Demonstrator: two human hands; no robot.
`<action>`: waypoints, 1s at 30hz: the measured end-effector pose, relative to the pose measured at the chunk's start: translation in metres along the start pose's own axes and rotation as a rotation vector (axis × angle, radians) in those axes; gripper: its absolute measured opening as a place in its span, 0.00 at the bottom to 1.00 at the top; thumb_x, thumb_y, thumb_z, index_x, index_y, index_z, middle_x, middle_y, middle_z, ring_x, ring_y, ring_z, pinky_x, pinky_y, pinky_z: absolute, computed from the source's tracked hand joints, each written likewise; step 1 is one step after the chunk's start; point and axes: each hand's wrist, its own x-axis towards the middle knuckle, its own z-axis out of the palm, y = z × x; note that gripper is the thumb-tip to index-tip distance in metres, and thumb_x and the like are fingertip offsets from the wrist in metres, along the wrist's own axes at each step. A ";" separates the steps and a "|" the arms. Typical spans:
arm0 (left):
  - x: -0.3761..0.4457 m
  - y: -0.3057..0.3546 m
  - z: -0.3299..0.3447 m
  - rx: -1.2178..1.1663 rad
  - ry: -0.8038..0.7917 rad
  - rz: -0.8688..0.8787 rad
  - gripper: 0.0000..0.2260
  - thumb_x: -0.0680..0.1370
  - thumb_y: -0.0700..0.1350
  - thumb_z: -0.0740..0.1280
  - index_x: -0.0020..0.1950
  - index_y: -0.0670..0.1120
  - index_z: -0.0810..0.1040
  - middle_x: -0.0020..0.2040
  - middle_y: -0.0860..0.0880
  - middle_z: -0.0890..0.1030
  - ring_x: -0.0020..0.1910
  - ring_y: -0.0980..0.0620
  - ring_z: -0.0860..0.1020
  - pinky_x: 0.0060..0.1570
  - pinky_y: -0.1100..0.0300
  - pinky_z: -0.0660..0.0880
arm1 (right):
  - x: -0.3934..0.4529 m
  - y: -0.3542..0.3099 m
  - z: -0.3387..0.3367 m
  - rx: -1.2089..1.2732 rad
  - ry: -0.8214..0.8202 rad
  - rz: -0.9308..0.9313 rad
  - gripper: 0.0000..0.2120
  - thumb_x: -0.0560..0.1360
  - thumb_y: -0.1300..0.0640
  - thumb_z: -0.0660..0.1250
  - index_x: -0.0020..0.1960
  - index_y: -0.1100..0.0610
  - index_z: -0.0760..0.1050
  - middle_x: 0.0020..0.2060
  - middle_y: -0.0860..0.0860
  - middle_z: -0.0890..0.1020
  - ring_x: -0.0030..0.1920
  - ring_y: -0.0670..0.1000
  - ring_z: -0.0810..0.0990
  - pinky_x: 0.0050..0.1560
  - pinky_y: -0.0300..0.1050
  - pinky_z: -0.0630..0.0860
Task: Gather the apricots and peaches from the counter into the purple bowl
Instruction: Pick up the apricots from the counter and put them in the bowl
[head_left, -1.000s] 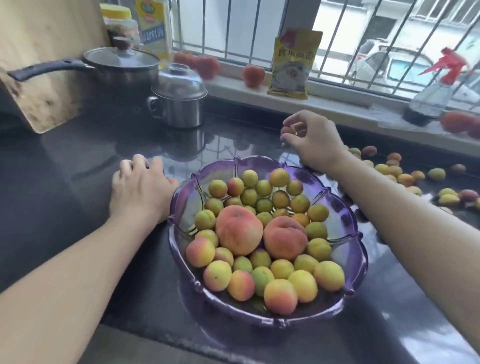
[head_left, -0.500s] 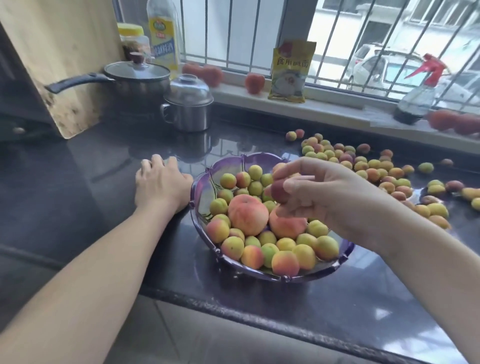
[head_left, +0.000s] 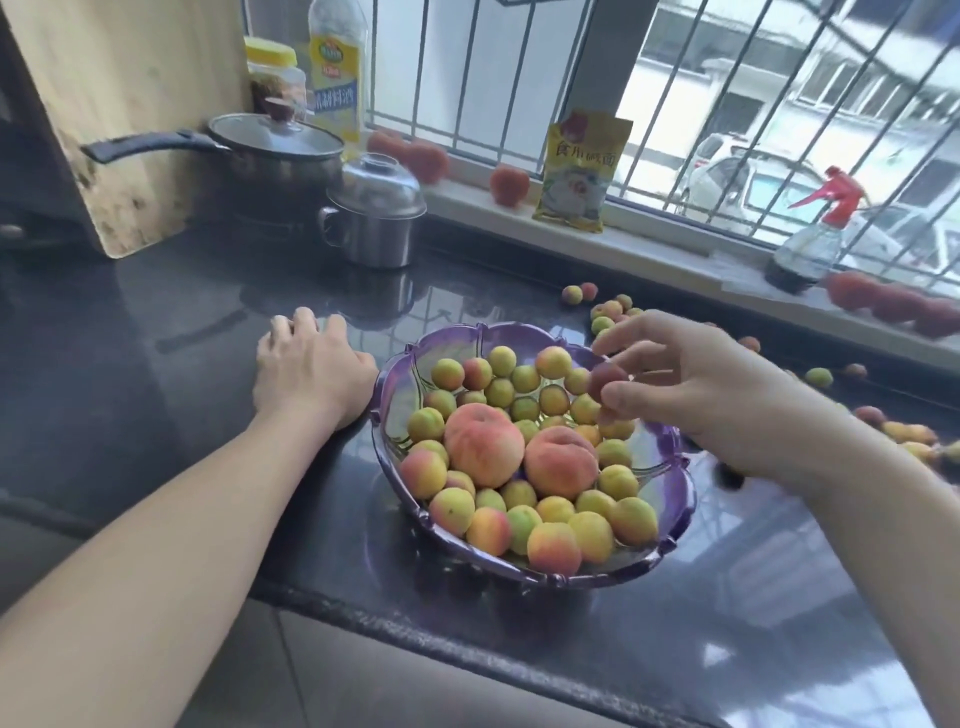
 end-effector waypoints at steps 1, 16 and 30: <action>0.000 0.000 0.000 0.002 -0.003 0.000 0.16 0.83 0.50 0.61 0.64 0.40 0.76 0.65 0.36 0.74 0.65 0.34 0.70 0.67 0.42 0.67 | 0.003 0.001 -0.004 -0.043 0.062 -0.003 0.12 0.77 0.59 0.73 0.56 0.46 0.78 0.48 0.46 0.86 0.45 0.45 0.86 0.55 0.49 0.82; -0.001 0.001 -0.002 0.007 0.000 -0.009 0.17 0.83 0.50 0.60 0.65 0.41 0.76 0.66 0.36 0.74 0.66 0.34 0.70 0.68 0.43 0.67 | -0.003 0.028 -0.001 -0.854 -0.062 0.048 0.12 0.77 0.54 0.68 0.58 0.44 0.72 0.49 0.42 0.78 0.48 0.44 0.75 0.41 0.37 0.69; -0.002 0.001 -0.002 0.003 0.004 -0.008 0.17 0.83 0.50 0.60 0.66 0.41 0.76 0.66 0.36 0.74 0.67 0.34 0.70 0.68 0.43 0.67 | -0.003 0.036 0.010 -0.953 0.021 -0.026 0.11 0.78 0.57 0.67 0.53 0.44 0.69 0.47 0.43 0.74 0.49 0.48 0.70 0.49 0.42 0.71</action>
